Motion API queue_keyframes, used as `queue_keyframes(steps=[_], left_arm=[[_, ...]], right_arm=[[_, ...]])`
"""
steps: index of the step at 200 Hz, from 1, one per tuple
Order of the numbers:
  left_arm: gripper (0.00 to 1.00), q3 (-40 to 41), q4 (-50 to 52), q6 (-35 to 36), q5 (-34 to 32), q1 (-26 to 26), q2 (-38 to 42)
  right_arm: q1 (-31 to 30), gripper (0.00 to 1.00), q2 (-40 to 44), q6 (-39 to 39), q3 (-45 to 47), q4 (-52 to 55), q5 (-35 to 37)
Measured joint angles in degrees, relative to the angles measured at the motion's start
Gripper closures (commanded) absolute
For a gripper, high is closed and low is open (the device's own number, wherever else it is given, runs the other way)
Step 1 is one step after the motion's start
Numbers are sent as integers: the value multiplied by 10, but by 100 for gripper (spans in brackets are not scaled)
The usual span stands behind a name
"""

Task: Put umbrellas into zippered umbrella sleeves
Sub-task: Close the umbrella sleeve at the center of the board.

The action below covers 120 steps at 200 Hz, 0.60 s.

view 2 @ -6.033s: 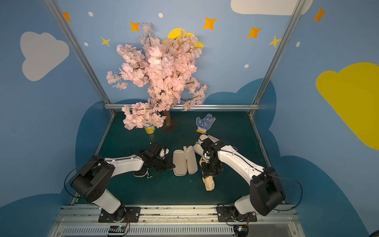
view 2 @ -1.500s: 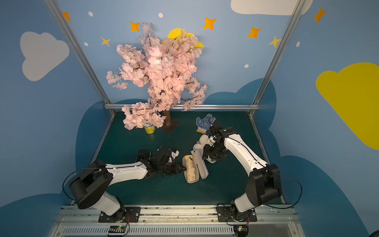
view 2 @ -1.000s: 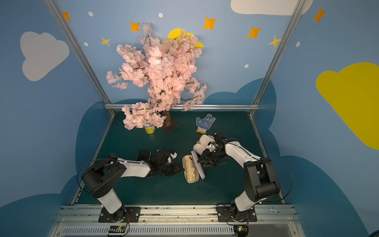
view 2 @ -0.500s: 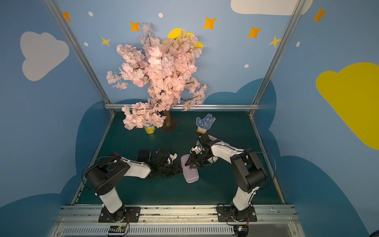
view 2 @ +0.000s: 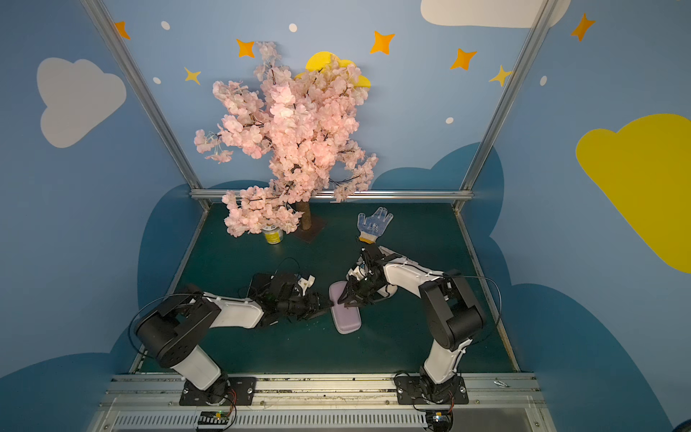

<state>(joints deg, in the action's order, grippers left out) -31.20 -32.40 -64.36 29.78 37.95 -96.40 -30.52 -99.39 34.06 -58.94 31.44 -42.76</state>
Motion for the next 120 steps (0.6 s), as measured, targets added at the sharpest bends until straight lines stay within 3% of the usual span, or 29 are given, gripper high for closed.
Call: queue_keyframes(steps=[29, 60, 120], left_arm=[[53, -20, -12, -6, 1, 12, -40], [63, -21, -8, 2, 0, 12, -37], [66, -19, -3, 16, 2, 8, -32]], right_arm=[[49, 52, 47, -12, 7, 17, -21], [118, 38, 82, -77, -9, 98, 31], [66, 33, 17, -103, 30, 91, 59]])
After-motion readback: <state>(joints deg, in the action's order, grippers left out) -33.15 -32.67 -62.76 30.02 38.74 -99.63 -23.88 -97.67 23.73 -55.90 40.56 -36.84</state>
